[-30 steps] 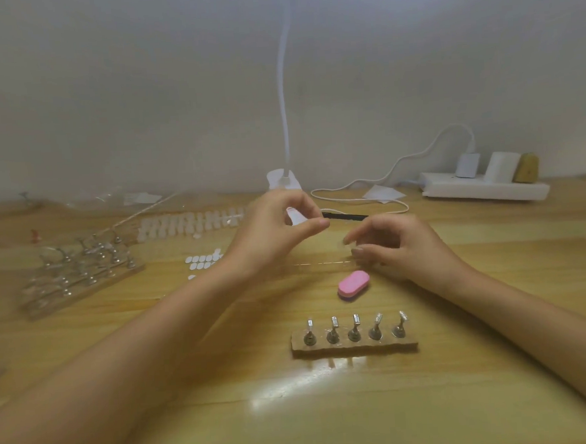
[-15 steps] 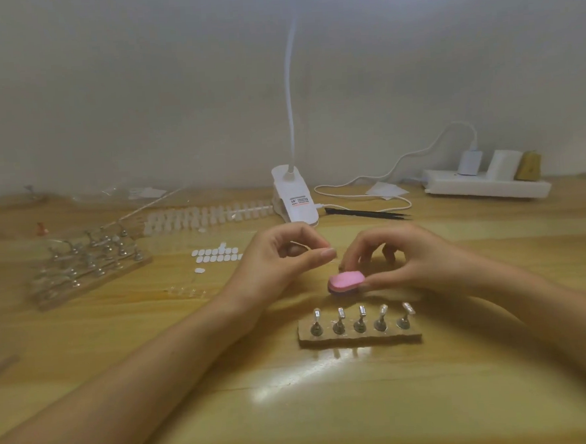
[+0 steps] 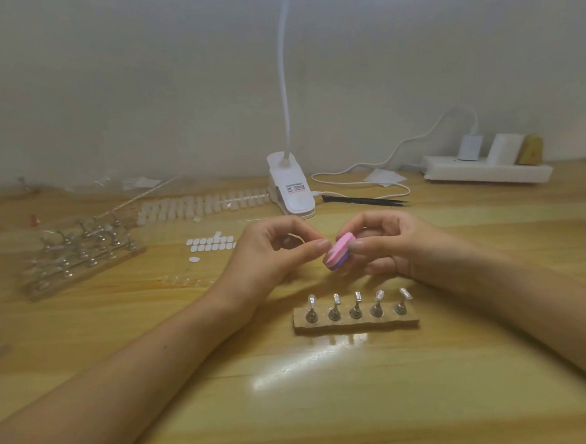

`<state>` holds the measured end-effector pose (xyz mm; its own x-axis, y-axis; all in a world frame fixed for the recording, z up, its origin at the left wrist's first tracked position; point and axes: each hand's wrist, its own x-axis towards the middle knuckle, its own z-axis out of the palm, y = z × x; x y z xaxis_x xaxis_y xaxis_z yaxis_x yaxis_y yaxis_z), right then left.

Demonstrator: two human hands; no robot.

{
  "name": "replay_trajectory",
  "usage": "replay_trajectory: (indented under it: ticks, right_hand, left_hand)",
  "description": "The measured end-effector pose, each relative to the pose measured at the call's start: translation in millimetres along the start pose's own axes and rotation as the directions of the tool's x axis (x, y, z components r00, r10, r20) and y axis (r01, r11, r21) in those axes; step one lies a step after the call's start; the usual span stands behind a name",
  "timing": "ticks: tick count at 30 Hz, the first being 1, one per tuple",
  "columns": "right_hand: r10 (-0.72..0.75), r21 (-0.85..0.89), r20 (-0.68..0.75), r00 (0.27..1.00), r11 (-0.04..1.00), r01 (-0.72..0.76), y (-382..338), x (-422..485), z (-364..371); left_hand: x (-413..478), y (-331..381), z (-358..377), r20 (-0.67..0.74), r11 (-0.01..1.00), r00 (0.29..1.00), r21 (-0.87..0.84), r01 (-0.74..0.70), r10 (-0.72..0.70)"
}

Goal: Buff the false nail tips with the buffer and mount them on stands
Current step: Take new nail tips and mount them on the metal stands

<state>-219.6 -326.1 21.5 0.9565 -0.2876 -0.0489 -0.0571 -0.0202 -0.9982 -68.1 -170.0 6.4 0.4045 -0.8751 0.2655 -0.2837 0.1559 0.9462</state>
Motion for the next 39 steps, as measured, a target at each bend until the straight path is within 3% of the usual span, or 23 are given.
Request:
replay_trajectory:
  ticks: [5, 8, 12, 16, 20, 25, 30, 36, 39]
  right_hand:
    - [-0.014, 0.086, -0.097, 0.995, 0.996, 0.022, 0, 1, 0]
    - [-0.009, 0.012, -0.008, 1.0, 1.0, 0.009, 2, 0, 2]
    - [-0.035, 0.073, -0.093, 0.995, 0.996, 0.042, 2, 2, 1]
    - [-0.014, -0.005, -0.004, 1.0, 1.0, 0.014, 3, 1, 2]
    - [-0.034, 0.128, -0.145, 0.989, 0.99, 0.053, 1, 2, -1]
    - [-0.069, -0.135, -0.119, 0.991, 0.989, 0.053, 3, 1, 9]
    - [-0.142, -0.155, -0.176, 0.974, 0.981, 0.115, 6, 3, 15]
    - [-0.145, -0.011, -0.028, 0.989, 0.989, 0.145, 5, 1, 8]
    - [-0.104, -0.055, -0.014, 0.995, 0.993, 0.103, 5, 3, 9]
  left_hand:
    - [0, -1, 0, -0.053, 1.0, 0.999, -0.022, 0.0, -0.001]
    - [0, -1, 1, -0.039, 0.999, 0.999, 0.018, -0.028, 0.029]
    - [1, -2, 0, -0.044, 0.999, 0.998, 0.024, -0.037, 0.038]
    - [0, -2, 1, -0.026, 0.995, 0.997, 0.059, -0.076, 0.077]
    - [0, -1, 1, -0.028, 0.997, 0.997, 0.029, -0.065, 0.066]
    - [-1, 0, 2, -0.022, 0.996, 0.996, 0.03, -0.082, 0.083]
    - [-1, 1, 4, -0.014, 0.994, 0.996, 0.059, -0.088, 0.089]
    - [0, 2, 3, -0.072, 0.998, 0.995, 0.022, -0.064, 0.065]
    - [-1, 1, 2, -0.083, 0.997, 0.994, 0.014, -0.076, 0.077]
